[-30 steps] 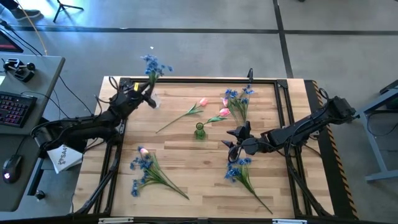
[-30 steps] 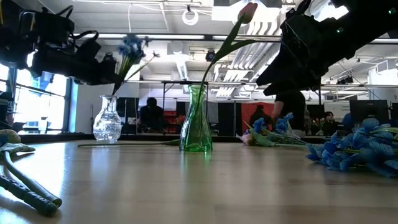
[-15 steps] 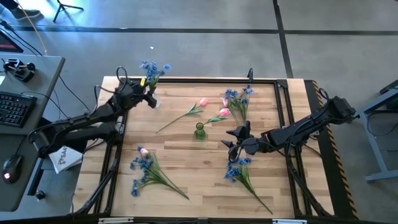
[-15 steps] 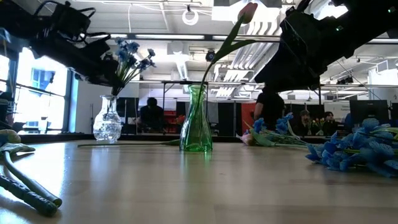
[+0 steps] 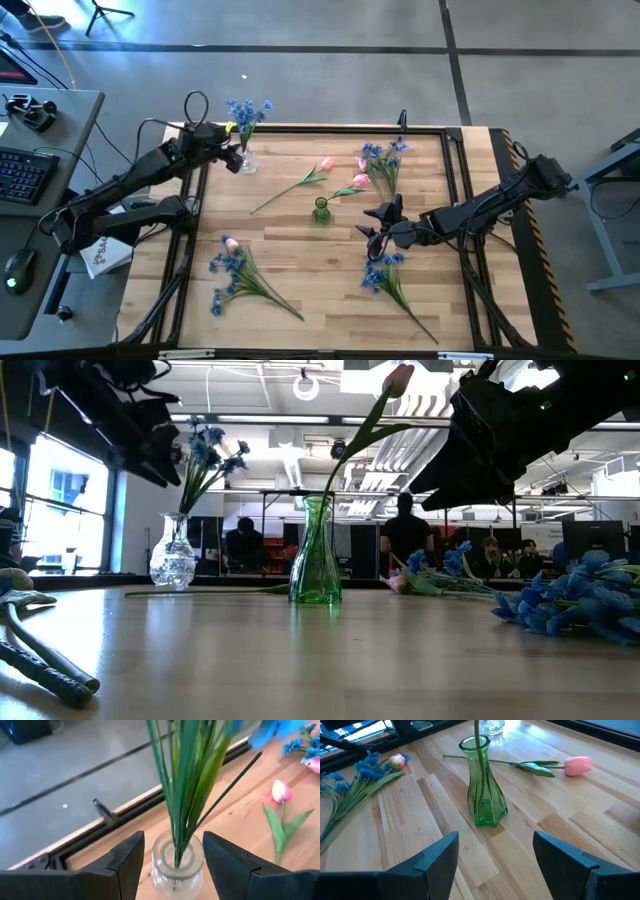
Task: Sort flowers into vase by color
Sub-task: Put the pink tulip into the green vase
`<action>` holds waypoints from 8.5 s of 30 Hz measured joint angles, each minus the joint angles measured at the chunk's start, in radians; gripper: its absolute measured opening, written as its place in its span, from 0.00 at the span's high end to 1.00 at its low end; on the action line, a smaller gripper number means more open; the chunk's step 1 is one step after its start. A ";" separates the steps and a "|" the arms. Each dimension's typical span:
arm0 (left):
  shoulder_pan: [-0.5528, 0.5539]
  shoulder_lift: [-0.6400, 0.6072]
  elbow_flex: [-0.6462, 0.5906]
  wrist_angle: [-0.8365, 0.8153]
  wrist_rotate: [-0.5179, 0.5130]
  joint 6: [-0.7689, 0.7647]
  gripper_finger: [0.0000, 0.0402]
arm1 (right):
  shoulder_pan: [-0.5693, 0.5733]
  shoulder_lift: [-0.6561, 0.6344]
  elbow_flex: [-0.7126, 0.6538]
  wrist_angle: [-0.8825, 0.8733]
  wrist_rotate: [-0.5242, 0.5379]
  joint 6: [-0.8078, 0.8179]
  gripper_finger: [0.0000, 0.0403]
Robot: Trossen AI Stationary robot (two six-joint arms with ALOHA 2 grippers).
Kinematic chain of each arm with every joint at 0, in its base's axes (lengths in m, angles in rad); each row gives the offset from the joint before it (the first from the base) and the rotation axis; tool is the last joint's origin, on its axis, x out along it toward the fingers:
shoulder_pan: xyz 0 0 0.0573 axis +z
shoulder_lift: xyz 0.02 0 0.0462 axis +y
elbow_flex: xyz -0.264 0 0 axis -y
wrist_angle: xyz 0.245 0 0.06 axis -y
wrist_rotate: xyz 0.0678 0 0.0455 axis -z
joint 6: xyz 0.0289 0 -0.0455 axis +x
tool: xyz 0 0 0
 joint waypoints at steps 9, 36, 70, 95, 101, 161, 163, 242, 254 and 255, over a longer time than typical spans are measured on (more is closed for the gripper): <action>-0.075 -0.118 0.115 -0.124 0.000 -0.046 0.52 | 0.000 0.000 0.000 0.000 0.000 0.000 0.38; -0.601 -0.434 -0.295 1.044 0.677 -0.136 0.53 | 0.000 0.000 0.000 -0.004 0.000 0.002 0.38; -1.067 0.371 0.068 0.295 -0.426 -0.076 0.53 | -0.329 -0.012 0.031 -0.505 -0.278 0.100 0.38; -1.006 0.550 0.048 0.408 -0.459 -0.076 0.53 | -0.516 0.182 0.032 -0.414 -0.265 0.077 0.94; -1.015 0.547 0.048 0.409 -0.460 -0.071 0.53 | -0.440 0.026 0.028 -0.583 -0.212 0.176 0.95; -1.038 0.756 0.085 1.421 0.141 0.635 0.52 | 0.082 0.294 0.101 1.138 -0.416 -0.913 1.00; -1.031 0.773 0.107 1.424 0.136 0.616 0.52 | 0.076 0.311 0.114 1.134 -0.416 -0.913 1.00; -0.802 0.493 0.155 0.768 -0.073 0.313 1.00 | 0.298 0.127 0.128 0.690 0.579 -0.914 0.52; -0.742 0.492 0.155 0.728 -0.013 0.244 0.71 | 0.298 0.127 0.128 0.647 0.576 -0.867 0.52; -0.736 0.487 0.156 0.707 -0.008 0.236 0.68 | 0.298 0.127 0.128 0.642 0.576 -0.863 0.52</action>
